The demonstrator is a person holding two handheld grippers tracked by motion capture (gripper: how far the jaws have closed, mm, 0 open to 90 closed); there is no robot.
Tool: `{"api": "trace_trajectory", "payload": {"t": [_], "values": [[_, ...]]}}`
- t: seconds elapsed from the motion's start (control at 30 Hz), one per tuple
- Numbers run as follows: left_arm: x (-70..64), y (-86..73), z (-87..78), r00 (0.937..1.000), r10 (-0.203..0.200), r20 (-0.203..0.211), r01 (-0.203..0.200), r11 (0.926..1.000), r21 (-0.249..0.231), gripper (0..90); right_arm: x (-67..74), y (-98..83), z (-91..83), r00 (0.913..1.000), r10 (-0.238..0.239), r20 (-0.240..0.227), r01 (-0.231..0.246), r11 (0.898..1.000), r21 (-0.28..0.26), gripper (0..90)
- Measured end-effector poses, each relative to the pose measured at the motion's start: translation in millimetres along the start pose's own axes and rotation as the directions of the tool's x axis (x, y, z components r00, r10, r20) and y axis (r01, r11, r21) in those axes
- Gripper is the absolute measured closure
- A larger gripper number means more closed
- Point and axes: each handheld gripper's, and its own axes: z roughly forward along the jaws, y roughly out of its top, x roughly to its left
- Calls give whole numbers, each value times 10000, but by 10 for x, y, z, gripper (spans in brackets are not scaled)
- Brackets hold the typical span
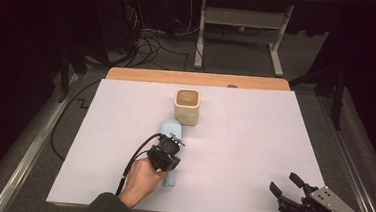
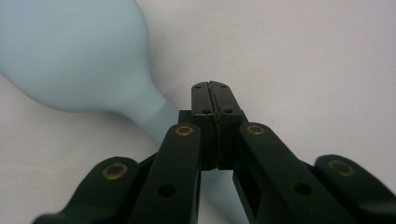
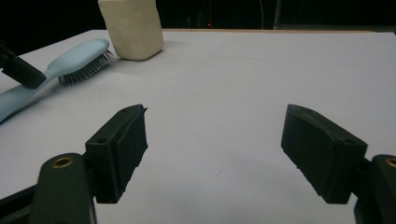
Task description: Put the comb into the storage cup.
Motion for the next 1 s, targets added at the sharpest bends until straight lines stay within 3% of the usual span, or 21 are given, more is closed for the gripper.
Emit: {"api": "trace_trajectory", "payload": {"t": [1.0], "values": [[91, -108, -66, 9990, 7, -451, -8, 10000, -31, 895, -3, -1, 0, 10000, 22, -20, -22, 10000, -4, 230]]}}
